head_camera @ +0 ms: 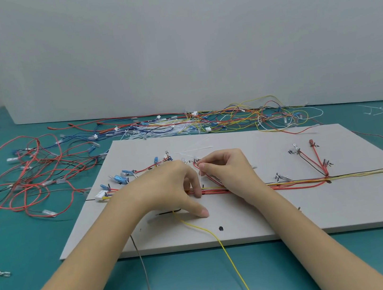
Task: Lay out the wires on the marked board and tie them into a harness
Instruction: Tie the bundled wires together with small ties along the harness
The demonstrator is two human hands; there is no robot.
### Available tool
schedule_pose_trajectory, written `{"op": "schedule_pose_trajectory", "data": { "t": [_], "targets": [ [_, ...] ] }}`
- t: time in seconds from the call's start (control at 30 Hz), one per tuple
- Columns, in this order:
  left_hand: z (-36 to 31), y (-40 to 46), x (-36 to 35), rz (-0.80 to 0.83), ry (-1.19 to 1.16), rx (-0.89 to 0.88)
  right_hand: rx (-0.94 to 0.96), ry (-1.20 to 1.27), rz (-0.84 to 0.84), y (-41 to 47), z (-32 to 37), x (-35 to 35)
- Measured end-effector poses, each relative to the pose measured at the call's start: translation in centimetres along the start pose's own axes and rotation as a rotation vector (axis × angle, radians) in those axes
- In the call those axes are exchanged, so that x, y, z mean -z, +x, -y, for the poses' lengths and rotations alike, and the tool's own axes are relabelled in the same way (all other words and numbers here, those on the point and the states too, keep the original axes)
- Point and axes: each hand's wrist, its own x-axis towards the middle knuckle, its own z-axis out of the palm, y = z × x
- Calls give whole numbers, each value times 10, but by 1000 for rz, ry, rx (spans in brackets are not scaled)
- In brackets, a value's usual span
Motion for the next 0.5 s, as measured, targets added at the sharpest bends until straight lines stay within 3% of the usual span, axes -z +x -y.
{"op": "schedule_pose_trajectory", "data": {
  "t": [0.5],
  "targets": [
    [1, 2, -3, -23, 39, -1, -2, -5, 2, -1, 0, 0]
  ]
}}
